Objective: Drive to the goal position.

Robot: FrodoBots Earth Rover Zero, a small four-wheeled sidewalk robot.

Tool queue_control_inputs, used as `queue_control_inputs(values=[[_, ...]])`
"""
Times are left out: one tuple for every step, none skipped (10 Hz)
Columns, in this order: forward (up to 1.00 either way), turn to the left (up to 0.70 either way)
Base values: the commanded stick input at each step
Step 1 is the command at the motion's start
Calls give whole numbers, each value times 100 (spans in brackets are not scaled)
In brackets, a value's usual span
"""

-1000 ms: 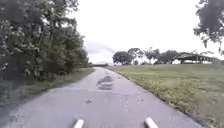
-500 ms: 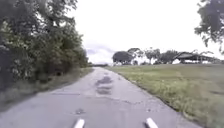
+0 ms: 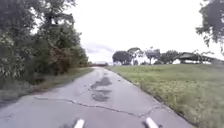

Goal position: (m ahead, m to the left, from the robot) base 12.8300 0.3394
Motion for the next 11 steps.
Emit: queue_control_inputs(values=[[85, 0], [85, 0], [85, 0], [85, 0], [85, 0], [85, 0], [85, 0], [85, 0], [85, 0], [85, 0], [85, 0]])
